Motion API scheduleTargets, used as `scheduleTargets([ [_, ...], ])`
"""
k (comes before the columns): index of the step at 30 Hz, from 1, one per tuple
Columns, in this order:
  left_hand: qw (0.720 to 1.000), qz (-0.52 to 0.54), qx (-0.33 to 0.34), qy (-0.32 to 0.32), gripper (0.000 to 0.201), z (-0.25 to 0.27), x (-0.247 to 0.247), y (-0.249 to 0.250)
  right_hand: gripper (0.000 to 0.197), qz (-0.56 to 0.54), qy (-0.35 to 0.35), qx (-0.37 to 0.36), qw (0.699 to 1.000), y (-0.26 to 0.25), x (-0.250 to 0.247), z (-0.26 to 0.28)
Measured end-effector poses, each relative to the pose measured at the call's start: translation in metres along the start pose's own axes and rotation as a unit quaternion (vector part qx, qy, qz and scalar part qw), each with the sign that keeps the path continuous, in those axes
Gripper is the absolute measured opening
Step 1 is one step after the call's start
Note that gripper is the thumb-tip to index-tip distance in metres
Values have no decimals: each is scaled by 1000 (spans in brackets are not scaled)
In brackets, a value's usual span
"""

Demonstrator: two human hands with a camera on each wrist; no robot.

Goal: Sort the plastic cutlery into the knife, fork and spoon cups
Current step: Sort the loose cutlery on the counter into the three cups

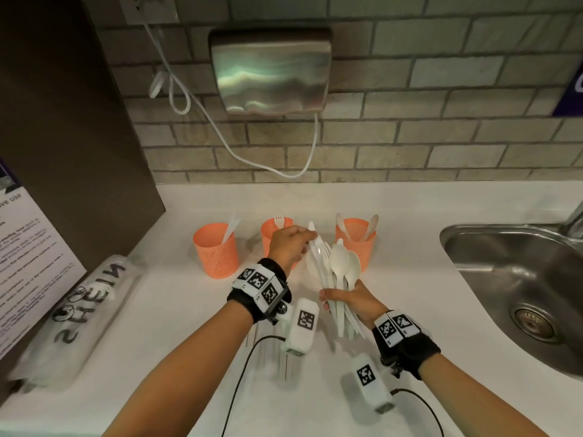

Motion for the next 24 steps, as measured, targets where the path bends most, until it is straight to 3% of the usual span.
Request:
scheduleTargets([
  [8, 995, 93, 31, 10, 14, -1, -1, 26, 9, -33, -26, 21, 999, -4, -4, 2],
  [13, 965, 230, 70, 102, 15, -12, -25, 46, 14, -64, -45, 43, 996, -2, -5, 3],
  [16, 972, 191, 82, 112, 19, -16, -44, 55, 24, -119, -77, 67, 988, -4, 0, 4],
  [18, 990, 99, 69, 73, 14, -15, -49, 52, 34, -142, -96, 72, 983, -8, 6, 3],
  [21, 999, -28, 24, -35, 7, -10, -43, 30, 49, -185, -113, 76, 973, -12, 16, -1],
  [24, 990, -24, -27, -133, 9, 2, -32, 6, 69, -240, -138, 85, 957, -15, 29, -4],
])
Point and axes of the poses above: each hand's wrist, its own z-axis away from the middle knuckle, its own x-axis out of the palm, y = z × x, the point moved 4 cm from there along -z, towards the middle knuckle, and after that the axes turned 4 degrees about -z, right-handed, at the moved point
